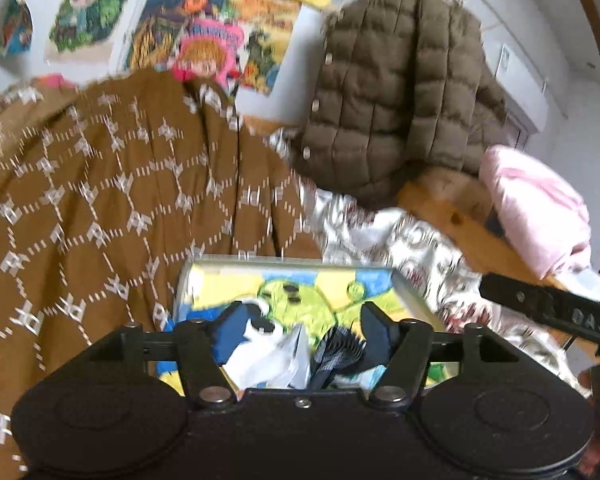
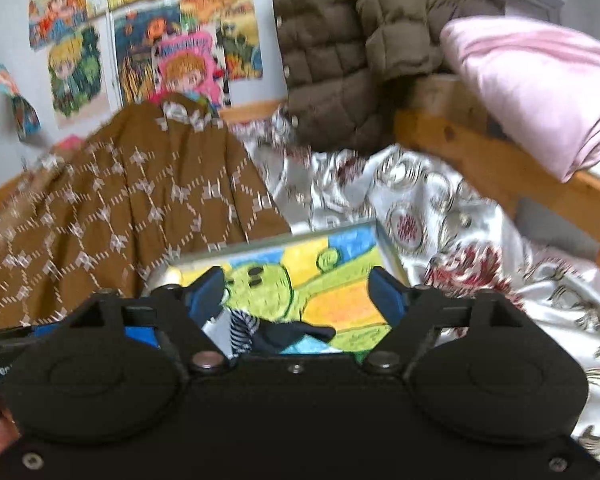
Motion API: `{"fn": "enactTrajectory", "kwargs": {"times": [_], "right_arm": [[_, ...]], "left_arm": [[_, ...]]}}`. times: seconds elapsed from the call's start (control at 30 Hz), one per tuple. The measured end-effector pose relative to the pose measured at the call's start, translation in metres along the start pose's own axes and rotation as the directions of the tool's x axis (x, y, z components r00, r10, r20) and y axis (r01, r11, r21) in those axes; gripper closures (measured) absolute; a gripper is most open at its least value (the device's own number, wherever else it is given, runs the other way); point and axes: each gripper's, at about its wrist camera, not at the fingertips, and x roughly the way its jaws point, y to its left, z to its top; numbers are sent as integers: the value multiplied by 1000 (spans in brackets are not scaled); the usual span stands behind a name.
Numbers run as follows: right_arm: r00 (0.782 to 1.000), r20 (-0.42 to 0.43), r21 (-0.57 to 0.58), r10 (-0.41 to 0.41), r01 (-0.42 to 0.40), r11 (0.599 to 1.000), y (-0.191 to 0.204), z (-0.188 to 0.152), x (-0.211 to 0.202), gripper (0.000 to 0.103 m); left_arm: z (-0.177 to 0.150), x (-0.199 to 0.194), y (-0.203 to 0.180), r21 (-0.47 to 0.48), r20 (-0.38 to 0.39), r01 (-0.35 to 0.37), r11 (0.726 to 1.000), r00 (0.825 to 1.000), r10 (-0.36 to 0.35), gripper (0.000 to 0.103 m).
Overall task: Organize soft objects
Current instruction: 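Open both tools to release the cloth and sock into the tin, then move both tools back toward the remaining items on the bed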
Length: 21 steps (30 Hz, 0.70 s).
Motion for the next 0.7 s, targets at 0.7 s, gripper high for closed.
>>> {"fn": "enactTrajectory", "kwargs": {"times": [0.7], "right_arm": [[958, 259, -15, 120, -120, 993, -27, -44, -208, 1]], "left_arm": [[-46, -191, -55, 95, 166, -57, 994, 985, 41, 6]]}}
